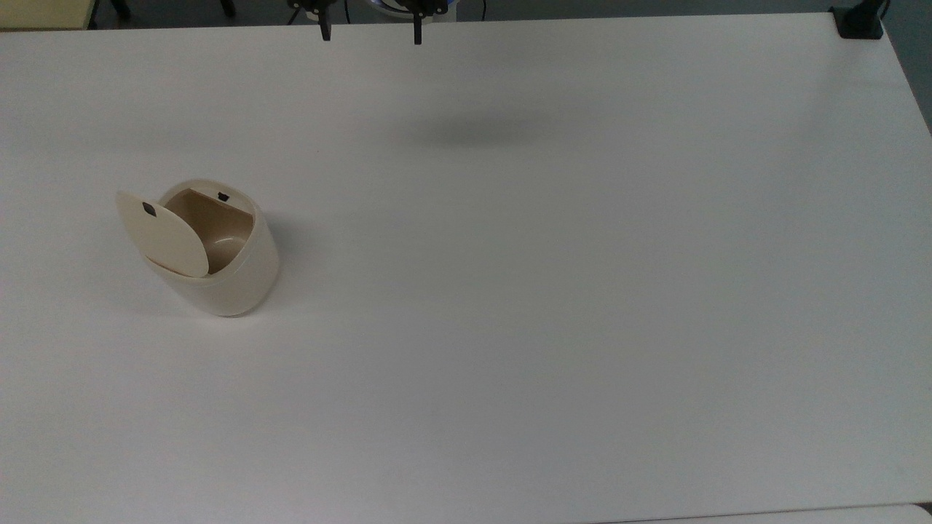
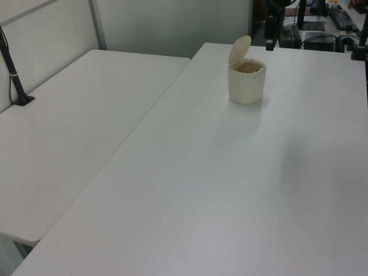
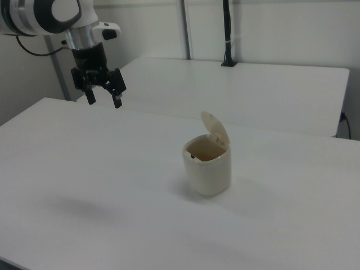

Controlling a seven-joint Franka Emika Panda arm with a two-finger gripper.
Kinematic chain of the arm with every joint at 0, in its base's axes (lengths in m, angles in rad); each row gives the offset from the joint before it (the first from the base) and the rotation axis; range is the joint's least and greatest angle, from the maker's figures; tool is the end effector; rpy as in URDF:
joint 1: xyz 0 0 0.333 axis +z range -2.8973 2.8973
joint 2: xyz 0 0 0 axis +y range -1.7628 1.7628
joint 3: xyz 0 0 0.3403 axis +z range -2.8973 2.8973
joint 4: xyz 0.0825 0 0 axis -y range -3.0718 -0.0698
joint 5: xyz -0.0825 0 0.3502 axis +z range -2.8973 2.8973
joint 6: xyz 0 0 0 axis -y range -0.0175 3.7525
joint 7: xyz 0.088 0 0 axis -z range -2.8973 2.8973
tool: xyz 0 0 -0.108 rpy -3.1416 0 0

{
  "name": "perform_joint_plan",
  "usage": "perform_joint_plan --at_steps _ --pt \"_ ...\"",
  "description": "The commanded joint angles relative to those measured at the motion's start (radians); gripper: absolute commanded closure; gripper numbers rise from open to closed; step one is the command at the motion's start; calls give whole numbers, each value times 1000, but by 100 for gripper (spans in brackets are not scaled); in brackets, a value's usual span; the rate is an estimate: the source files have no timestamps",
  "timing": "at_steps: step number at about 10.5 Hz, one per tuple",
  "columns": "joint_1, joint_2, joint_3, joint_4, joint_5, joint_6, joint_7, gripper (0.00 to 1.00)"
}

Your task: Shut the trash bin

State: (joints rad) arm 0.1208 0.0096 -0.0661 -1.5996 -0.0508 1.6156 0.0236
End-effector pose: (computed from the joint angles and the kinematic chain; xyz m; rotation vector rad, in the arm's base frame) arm 0.5270 0.0238 0.6342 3.0900 0.0513 0.0130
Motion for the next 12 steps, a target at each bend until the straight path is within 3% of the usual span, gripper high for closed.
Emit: perform_joint_plan --at_steps 1,9,10,12 --pt "16 -16 -12 -8 0 -26 -19 0" --pt "16 -17 -12 -8 0 -20 -19 2" --pt "14 -17 -12 -8 0 -19 -19 18" --pt "14 -16 -12 -10 0 -19 -19 72"
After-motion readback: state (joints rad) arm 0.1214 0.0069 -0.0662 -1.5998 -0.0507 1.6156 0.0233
